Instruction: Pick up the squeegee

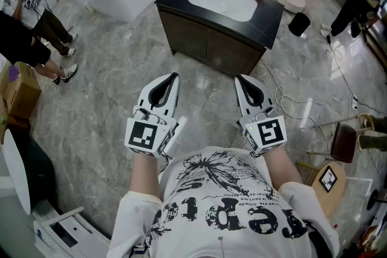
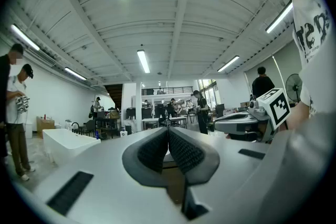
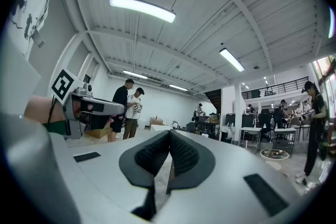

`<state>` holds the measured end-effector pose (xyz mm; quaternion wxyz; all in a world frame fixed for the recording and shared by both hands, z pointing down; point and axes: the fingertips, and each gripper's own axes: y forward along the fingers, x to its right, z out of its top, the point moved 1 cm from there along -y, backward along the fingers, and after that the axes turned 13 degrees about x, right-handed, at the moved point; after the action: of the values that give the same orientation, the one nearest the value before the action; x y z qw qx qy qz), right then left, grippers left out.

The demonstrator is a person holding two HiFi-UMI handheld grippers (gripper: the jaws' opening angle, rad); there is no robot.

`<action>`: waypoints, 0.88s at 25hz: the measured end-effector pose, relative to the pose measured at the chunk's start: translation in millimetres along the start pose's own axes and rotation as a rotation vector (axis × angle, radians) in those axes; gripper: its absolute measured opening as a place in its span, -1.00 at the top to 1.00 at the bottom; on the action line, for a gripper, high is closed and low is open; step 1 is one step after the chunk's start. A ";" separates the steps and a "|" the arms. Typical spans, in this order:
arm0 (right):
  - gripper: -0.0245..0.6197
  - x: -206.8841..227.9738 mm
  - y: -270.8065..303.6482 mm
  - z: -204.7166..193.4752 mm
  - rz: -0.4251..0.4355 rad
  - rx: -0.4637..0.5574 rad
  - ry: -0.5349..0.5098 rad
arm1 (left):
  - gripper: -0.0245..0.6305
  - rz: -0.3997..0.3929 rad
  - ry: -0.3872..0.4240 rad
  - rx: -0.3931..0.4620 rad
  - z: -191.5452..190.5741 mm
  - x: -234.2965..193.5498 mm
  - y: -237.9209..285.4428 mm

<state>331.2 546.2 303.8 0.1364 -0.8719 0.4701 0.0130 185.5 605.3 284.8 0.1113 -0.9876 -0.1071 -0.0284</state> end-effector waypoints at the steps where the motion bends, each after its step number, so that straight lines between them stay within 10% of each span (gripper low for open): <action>1: 0.89 -2.4 0.9 0.2 0.000 0.003 0.002 | 0.88 0.001 0.007 -0.003 0.4 -1.8 -1.4; 18: 0.88 -15.0 19.5 -9.8 -0.043 -0.001 0.036 | 0.87 -0.006 -0.063 0.047 -5.8 -22.0 -11.2; 20: 0.88 -17.2 23.2 -15.3 -0.034 -0.007 0.039 | 0.08 0.010 -0.083 0.087 -6.0 -26.8 -10.8; 22: 0.88 -19.7 29.0 -20.8 -0.017 -0.016 0.040 | -0.08 0.047 -0.076 0.093 -7.8 -36.7 -10.8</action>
<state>294.1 542.0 320.2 0.1200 -0.8770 0.4653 -0.0017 147.2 606.3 291.7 0.1535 -0.9840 -0.0893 0.0168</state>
